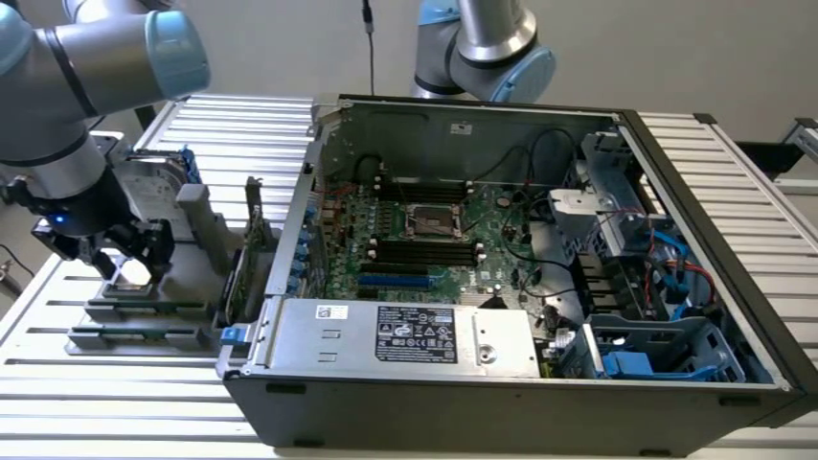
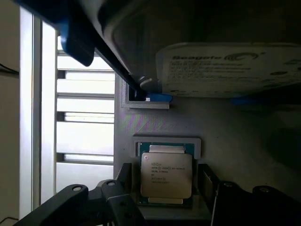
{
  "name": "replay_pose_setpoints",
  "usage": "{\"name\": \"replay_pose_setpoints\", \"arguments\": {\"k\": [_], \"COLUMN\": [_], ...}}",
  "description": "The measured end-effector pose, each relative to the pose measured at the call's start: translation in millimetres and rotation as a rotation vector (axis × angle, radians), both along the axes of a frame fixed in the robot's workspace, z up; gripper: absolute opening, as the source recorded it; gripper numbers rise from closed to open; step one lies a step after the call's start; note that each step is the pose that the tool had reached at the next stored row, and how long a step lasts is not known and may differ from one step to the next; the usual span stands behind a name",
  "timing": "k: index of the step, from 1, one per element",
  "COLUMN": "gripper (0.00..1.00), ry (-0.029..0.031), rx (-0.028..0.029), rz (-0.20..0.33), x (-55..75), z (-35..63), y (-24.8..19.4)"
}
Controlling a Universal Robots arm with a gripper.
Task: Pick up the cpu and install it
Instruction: 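Pick up the cpu and move it towards the insertion slot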
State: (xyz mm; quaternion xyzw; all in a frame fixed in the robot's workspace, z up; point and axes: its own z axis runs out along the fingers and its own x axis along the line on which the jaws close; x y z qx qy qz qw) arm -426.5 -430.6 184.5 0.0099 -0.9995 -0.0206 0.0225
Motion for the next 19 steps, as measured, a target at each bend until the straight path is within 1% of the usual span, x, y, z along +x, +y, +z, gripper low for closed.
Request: {"name": "replay_pose_setpoints", "arguments": {"k": [2,4,9,10,11,12,13,19], "gripper": [0.67,0.67,0.67,0.65,0.59,0.59,0.55,0.55], "ry": [0.0007,0.0012,0.0013,0.0013,0.0014,0.0015,0.0015,0.0013], "rx": [-0.0023,-0.0034,-0.0043,-0.0045,-0.0046,-0.0047,-0.0046,-0.0044], "rz": [0.000,0.000,0.000,0.000,0.000,0.000,0.000,0.000], "x": [0.3,0.4,0.7,0.8,0.8,0.8,0.9,0.9], "z": [0.0,0.1,0.0,0.0,0.1,0.1,0.1,0.1], "y": [0.0,-0.1,0.0,0.0,0.0,-0.1,0.0,0.0]}}
